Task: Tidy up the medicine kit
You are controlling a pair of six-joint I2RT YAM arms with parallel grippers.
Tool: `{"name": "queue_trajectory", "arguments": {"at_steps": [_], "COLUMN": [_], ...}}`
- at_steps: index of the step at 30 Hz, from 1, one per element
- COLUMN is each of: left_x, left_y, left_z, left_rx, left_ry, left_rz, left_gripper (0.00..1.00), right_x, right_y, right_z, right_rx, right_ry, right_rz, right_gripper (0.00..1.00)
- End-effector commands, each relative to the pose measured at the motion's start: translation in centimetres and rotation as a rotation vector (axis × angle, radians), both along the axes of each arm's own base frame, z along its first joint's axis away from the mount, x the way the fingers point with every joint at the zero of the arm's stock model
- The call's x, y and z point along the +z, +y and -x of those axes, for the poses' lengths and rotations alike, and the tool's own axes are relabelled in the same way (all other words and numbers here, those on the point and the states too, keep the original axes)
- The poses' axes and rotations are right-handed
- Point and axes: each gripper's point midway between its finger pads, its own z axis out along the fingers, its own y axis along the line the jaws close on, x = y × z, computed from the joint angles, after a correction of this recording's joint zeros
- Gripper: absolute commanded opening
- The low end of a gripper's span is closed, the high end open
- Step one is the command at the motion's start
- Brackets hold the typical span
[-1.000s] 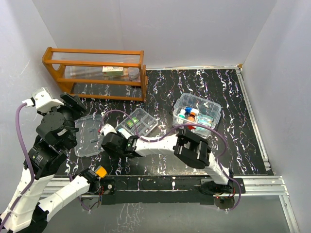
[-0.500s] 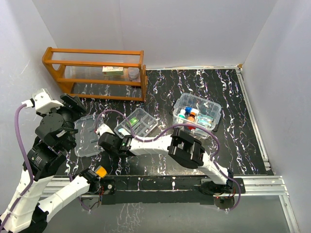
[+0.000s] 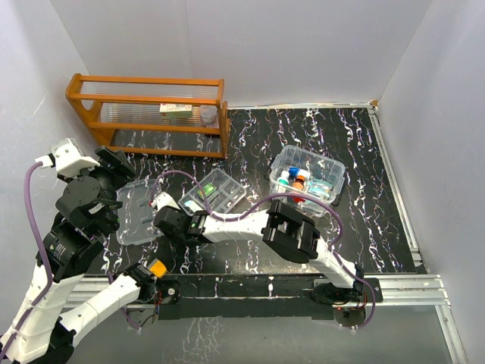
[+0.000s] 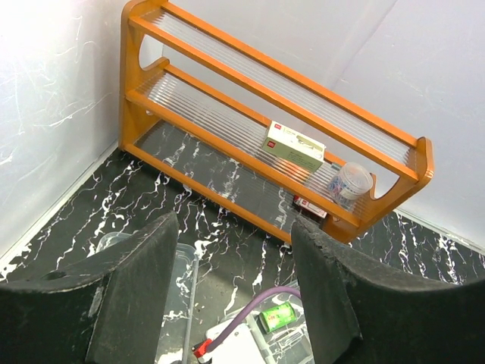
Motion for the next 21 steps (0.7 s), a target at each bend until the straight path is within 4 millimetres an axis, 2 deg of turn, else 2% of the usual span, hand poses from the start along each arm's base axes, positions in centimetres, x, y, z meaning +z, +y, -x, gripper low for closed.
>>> {"name": "queue_trajectory", "arguments": {"at_steps": [1, 4, 8, 14, 18, 21], "left_x": [-0.4, -0.6, -0.5, -0.5, 0.7, 1.2], "left_y": [-0.1, -0.2, -0.2, -0.5, -0.3, -0.1], "left_z": [-0.2, -0.3, -0.3, -0.3, 0.3, 0.6], "left_rx": [0.004, 0.002, 0.000, -0.015, -0.030, -0.030], "left_ry": [0.014, 0.015, 0.018, 0.026, -0.003, -0.020], "left_rz": [-0.006, -0.005, -0.007, 0.001, 0.027, 0.032], "left_gripper": [0.60, 0.61, 0.61, 0.61, 0.61, 0.61], "right_x": [-1.1, -1.2, 0.7, 8.3, 12.3, 13.8], "right_y": [-1.2, -1.2, -0.4, 1.8, 0.8, -1.1], "right_z": [0.8, 0.6, 0.2, -0.1, -0.5, -1.3], "right_rx": [-0.025, -0.025, -0.027, -0.005, -0.046, -0.109], "right_ry": [0.048, 0.040, 0.021, -0.020, -0.069, -0.108], "right_rz": [0.022, 0.028, -0.011, -0.186, -0.283, -0.308], "right_gripper": [0.39, 0.30, 0.27, 0.28, 0.28, 0.28]}}
